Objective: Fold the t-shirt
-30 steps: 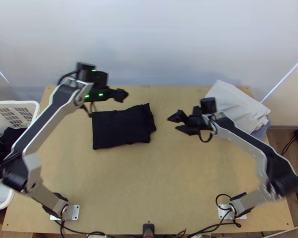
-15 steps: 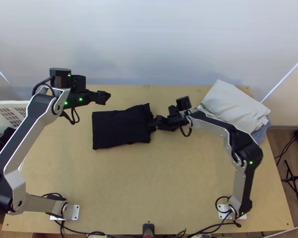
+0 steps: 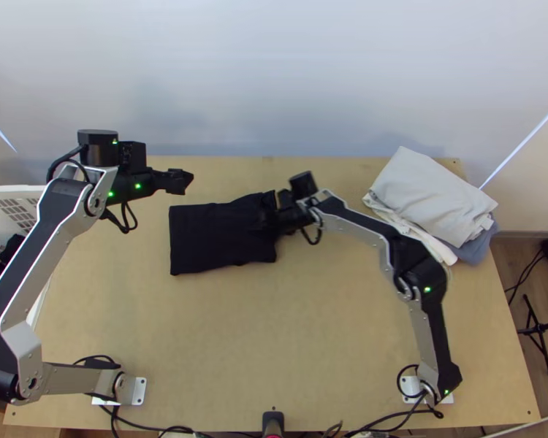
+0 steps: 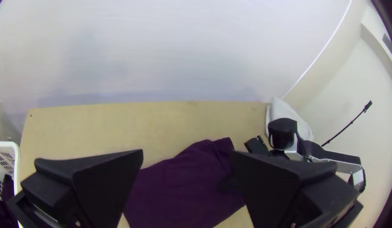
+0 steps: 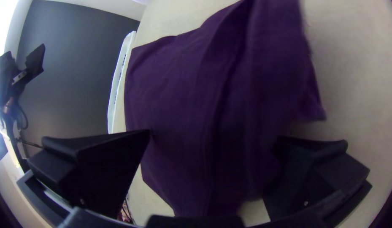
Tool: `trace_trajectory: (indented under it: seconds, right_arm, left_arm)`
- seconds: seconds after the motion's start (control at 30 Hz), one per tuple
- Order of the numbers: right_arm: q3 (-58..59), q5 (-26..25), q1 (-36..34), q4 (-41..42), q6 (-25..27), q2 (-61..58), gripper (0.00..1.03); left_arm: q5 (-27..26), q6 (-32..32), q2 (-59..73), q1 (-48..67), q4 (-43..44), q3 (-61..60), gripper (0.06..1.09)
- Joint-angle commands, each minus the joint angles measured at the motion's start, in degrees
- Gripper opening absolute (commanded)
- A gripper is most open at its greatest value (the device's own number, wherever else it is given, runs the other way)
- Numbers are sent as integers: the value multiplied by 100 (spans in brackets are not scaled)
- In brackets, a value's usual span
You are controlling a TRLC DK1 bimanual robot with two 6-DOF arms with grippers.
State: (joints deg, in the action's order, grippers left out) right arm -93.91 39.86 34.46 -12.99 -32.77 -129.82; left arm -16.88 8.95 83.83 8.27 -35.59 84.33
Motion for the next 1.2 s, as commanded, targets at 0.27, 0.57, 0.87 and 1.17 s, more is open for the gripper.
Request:
trace_trajectory:
  seconds: [0.27,0.57,0.87,1.17]
  right_arm:
    - [-1288,-162,246,-968,-396,-149,3]
    - [-945,-154,-519,-1030,-853,1688,3]
    - [-980,-215,-2198,-1205,-845,2725,3]
    - [-892,-496,-3657,-1197,-818,2875,3]
  left_arm:
    - [1,-60,-174,-379,17,-330,105]
    - [-52,-16,-157,-458,211,-409,105]
    - [-148,54,-280,-485,387,-655,105]
    - [-201,107,-324,-520,571,-778,105]
